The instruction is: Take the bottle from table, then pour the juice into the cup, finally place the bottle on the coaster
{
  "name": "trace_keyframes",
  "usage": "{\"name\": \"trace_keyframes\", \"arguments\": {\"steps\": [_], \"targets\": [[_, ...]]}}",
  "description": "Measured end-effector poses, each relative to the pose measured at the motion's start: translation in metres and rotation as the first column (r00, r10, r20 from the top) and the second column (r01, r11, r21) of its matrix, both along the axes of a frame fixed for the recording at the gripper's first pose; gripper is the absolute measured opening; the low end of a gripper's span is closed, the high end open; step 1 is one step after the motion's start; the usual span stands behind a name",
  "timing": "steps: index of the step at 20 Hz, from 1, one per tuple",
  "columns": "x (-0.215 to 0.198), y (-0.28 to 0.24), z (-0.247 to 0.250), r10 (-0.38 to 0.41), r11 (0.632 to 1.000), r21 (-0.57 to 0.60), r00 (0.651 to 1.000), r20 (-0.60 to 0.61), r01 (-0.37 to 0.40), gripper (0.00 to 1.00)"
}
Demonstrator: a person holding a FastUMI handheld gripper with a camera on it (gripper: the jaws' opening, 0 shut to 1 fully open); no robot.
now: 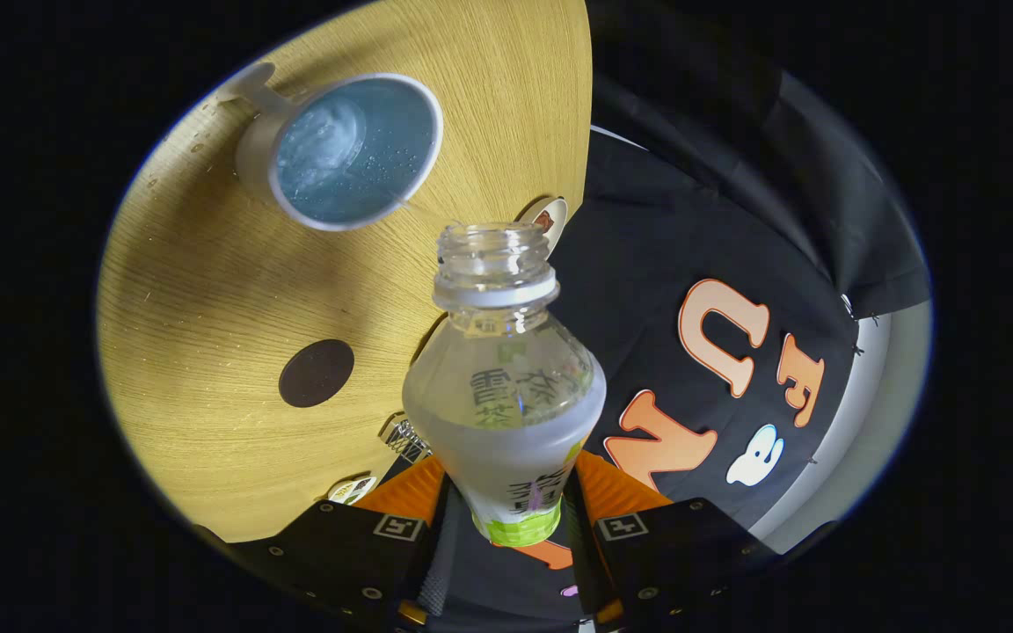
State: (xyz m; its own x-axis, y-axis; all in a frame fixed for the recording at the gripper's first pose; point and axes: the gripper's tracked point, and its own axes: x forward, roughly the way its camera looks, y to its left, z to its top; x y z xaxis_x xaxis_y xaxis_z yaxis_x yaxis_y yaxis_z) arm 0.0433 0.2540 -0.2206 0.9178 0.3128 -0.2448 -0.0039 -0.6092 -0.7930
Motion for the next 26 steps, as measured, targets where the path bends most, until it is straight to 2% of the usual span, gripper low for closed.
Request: {"name": "trace_keyframes", "arguments": {"steps": [10, 18, 21, 26], "targets": [[-0.006, -0.009, -0.021, -0.06, 0.989, 0.124, 0.991, -0.116, 0.075, 0.57], [-0.016, -0.025, -0.043, -0.144, 0.934, 0.277, 0.948, -0.284, 0.225, 0.57], [-0.022, -0.03, -0.049, -0.169, 0.874, 0.364, 0.905, -0.391, 0.32, 0.57], [-0.027, -0.03, -0.058, -0.164, 0.733, 0.472, 0.801, -0.576, 0.49, 0.58]]}}
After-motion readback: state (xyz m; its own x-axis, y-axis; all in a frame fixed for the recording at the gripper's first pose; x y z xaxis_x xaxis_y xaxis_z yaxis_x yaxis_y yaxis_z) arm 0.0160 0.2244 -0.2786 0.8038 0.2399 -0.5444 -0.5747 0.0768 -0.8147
